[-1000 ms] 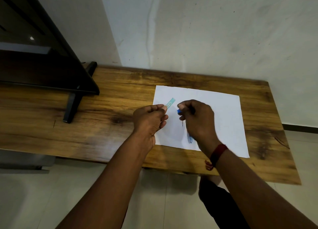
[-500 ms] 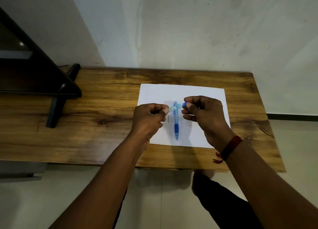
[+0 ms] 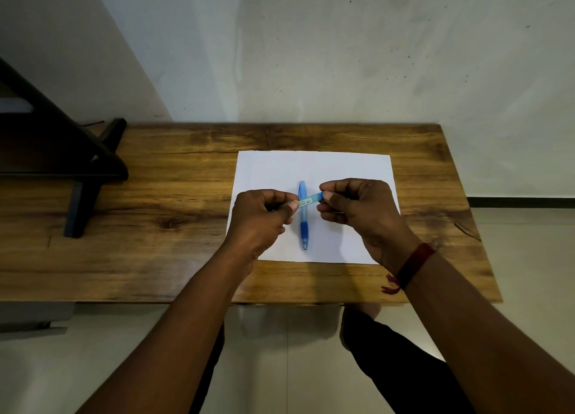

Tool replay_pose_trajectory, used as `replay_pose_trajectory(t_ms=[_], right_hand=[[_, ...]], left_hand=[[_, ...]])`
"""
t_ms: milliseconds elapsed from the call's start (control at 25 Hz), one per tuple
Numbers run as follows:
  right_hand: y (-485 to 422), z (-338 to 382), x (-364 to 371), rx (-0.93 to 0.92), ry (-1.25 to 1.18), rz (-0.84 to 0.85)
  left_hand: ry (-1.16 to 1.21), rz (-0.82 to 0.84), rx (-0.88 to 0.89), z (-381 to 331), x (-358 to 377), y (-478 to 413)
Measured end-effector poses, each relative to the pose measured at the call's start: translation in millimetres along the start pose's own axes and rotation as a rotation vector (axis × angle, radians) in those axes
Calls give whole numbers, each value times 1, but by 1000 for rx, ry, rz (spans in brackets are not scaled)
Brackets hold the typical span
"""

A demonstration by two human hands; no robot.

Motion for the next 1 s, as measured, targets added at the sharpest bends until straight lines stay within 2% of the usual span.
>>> replay_pose_trajectory(t_ms=[120,240,360,440,520,640,800,1000], right_hand=[[1,5,5,-45,-3,-14],[3,15,24,-126,-1,43],[4,23,42,-197,89,7],[2,26,42,-208,86,-64],[0,30,30,-254,213,-182],[2,30,16,-349,542,-291],[0,11,25,-389,893,-267],[-4,2,49,-427,978,-246]], left_hand=[[-85,44,66,-5,2,2],[-124,81,77,-7,5,6],[-92,83,17,-3,-2,4],[-41,3,-47,4,-17,0],[-32,-103,-97,11,-33,-4],[-112,-210,-104,16,-49,-7],[-363,-253,-5,9,-52,-6],[-521,-270,82,2,-40,2]])
Point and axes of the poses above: each hand's wrist, its own y-axis away from the middle knuckle, its own x-axis out of the palm, z = x × y, the point moved 8 cm from there along -y, towards the middle knuckle, and after that the axes turned 5 degrees about x, right-handed, at the moved point
